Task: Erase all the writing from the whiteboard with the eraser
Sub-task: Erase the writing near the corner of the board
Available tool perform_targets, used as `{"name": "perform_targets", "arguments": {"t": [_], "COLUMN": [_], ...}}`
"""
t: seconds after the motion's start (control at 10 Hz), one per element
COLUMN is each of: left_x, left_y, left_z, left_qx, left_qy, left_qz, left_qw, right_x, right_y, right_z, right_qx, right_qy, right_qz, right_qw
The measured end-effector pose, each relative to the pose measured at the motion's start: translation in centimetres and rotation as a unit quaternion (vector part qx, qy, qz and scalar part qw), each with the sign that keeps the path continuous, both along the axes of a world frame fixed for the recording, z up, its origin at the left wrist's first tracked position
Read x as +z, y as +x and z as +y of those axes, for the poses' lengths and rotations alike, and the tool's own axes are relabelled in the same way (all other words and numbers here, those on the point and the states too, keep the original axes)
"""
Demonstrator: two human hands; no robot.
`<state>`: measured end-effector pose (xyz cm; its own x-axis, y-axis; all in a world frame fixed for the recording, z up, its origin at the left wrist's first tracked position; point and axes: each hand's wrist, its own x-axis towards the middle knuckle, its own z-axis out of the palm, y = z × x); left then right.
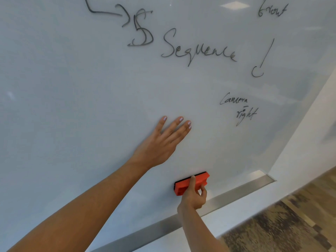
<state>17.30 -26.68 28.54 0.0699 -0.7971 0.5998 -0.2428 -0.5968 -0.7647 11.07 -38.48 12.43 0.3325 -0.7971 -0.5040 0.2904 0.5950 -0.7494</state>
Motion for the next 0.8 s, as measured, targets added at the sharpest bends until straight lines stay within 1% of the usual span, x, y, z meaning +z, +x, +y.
{"name": "perform_targets", "arguments": {"t": [0.1,0.2,0.3,0.4,0.6,0.7,0.8], "left_x": [0.0,0.0,0.0,-0.1,-0.2,-0.2,0.0], "left_y": [0.0,0.0,0.0,0.1,0.0,0.0,-0.2], "left_z": [0.0,-0.1,0.0,-0.1,0.0,0.0,0.0], "left_qx": [0.002,-0.002,-0.005,-0.004,-0.003,-0.004,-0.008], "left_qy": [0.002,-0.003,-0.002,-0.004,-0.002,-0.003,-0.007], "left_qz": [0.004,0.007,0.006,0.004,0.006,0.006,0.005], "left_qw": [1.000,1.000,1.000,1.000,1.000,1.000,1.000], "right_x": [0.2,-0.9,-1.0,-0.6,1.1,0.4,-1.1], "right_y": [-0.2,-0.6,-1.4,-1.1,-0.4,-0.7,-1.4], "right_z": [-0.5,-0.7,0.9,2.8,3.2,2.4,1.7], "right_qx": [-0.004,0.015,0.060,0.056,0.025,0.019,0.056], "right_qy": [-0.014,0.067,0.142,0.139,0.047,0.045,0.106], "right_qz": [0.002,0.052,0.054,0.042,-0.003,0.019,0.061], "right_qw": [1.000,0.996,0.987,0.988,0.999,0.999,0.991]}}
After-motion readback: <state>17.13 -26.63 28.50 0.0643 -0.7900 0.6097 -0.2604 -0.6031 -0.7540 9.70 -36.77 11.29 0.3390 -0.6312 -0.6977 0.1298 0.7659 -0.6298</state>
